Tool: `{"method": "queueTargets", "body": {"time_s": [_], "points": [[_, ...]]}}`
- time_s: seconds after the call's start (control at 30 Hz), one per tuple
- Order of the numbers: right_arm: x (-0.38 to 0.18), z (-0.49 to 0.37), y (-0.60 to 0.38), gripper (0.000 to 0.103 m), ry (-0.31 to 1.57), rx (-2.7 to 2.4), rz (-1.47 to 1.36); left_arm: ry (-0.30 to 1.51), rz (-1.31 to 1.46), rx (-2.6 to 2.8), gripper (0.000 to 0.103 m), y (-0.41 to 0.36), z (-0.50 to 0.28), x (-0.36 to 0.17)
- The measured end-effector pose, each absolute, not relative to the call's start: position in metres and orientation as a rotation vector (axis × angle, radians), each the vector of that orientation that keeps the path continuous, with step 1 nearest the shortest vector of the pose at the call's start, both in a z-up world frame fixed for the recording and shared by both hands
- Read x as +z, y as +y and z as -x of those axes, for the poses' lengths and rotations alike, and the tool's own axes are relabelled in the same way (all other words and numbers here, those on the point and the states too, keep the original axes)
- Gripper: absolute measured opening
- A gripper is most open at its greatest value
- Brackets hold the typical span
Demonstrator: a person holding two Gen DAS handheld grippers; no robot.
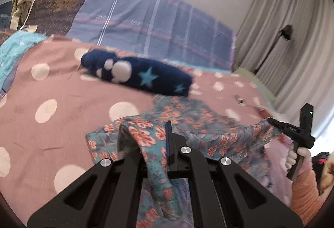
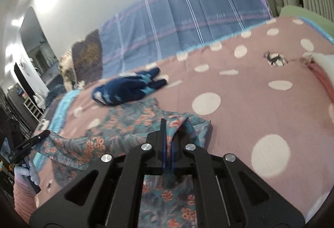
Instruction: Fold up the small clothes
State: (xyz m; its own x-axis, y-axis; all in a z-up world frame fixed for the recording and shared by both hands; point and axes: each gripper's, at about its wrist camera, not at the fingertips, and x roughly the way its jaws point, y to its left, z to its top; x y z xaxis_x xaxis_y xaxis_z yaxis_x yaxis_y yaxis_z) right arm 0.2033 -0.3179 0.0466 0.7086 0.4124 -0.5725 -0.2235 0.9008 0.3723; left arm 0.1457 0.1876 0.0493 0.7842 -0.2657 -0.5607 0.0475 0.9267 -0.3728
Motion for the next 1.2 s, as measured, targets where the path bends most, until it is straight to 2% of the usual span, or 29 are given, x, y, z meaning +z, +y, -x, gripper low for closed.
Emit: {"method": "queueTargets", "body": {"time_s": [0.17, 0.23, 0.33, 0.37, 0.43, 0.53, 0.67, 0.7, 0.73, 0.87, 1.03, 1.07, 1.2], "points": [[-0.014, -0.242, -0.307, 0.004, 0.831, 0.311, -0.267, 0.828, 0.314, -0.103, 0.001, 0.193, -0.193, -0.022], [-0.028, -0.247, -0.308, 0.004, 0.853, 0.319, -0.281, 0.854, 0.349, -0.106, 0.004, 0.197, -0.199, -0.042], [-0.025, -0.243, -0.313, 0.009, 0.854, 0.342, -0.292, 0.835, 0.376, -0.125, 0.005, 0.204, -0.192, -0.035], [-0.022, -0.239, -0.315, 0.014, 0.851, 0.344, -0.284, 0.834, 0.371, -0.124, 0.006, 0.204, -0.190, -0.032], [-0.013, -0.229, -0.319, 0.017, 0.838, 0.353, -0.260, 0.826, 0.351, -0.120, 0.017, 0.203, -0.177, -0.021], [-0.005, -0.215, -0.323, 0.017, 0.840, 0.393, -0.240, 0.796, 0.369, -0.169, 0.023, 0.202, -0.155, -0.009], [-0.007, -0.213, -0.322, 0.015, 0.865, 0.398, -0.219, 0.855, 0.370, -0.190, 0.022, 0.198, -0.150, -0.015], [-0.008, -0.214, -0.321, 0.012, 0.871, 0.397, -0.218, 0.866, 0.364, -0.187, 0.016, 0.197, -0.152, -0.018], [-0.008, -0.216, -0.319, 0.006, 0.880, 0.403, -0.230, 0.875, 0.372, -0.187, 0.006, 0.196, -0.154, -0.020], [0.005, -0.223, -0.323, 0.004, 0.855, 0.444, -0.327, 0.851, 0.401, -0.186, 0.005, 0.199, -0.161, -0.012], [0.032, -0.266, -0.338, 0.004, 0.791, 0.420, -0.461, 0.722, 0.501, -0.107, 0.006, 0.227, -0.190, 0.018], [0.032, -0.277, -0.339, 0.006, 0.792, 0.390, -0.459, 0.704, 0.511, -0.083, 0.006, 0.233, -0.197, 0.020], [0.025, -0.295, -0.341, 0.022, 0.815, 0.307, -0.403, 0.705, 0.396, 0.032, 0.044, 0.239, -0.219, 0.016]]}}
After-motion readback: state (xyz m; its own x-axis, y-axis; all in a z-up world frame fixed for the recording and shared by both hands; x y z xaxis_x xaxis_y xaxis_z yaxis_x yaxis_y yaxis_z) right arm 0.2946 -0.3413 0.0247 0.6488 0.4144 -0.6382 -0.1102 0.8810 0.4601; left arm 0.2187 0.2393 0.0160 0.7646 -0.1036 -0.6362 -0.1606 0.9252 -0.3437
